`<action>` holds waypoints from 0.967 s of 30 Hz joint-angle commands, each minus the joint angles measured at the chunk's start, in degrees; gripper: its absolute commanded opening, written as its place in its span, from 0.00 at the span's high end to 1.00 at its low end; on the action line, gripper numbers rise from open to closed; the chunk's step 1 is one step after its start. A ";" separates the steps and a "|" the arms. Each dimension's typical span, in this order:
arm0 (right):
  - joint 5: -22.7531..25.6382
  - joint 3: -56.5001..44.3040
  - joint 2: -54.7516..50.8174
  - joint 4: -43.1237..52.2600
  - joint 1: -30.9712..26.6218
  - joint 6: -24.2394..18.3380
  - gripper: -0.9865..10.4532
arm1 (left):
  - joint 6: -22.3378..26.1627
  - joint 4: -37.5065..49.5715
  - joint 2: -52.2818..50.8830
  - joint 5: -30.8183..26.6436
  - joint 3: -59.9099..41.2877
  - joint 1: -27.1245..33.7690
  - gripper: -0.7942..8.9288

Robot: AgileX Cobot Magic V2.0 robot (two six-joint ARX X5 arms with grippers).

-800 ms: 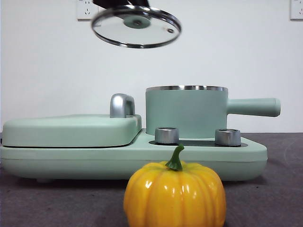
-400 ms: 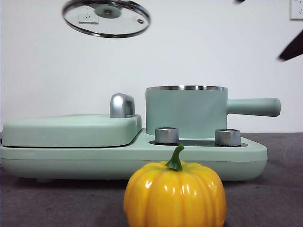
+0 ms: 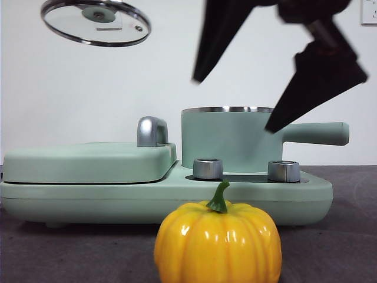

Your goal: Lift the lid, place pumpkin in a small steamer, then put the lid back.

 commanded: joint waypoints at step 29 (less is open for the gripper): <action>5.18 4.61 25.00 -1.25 8.48 -1.16 0.48 | 0.09 1.07 -0.39 0.13 1.90 1.84 0.80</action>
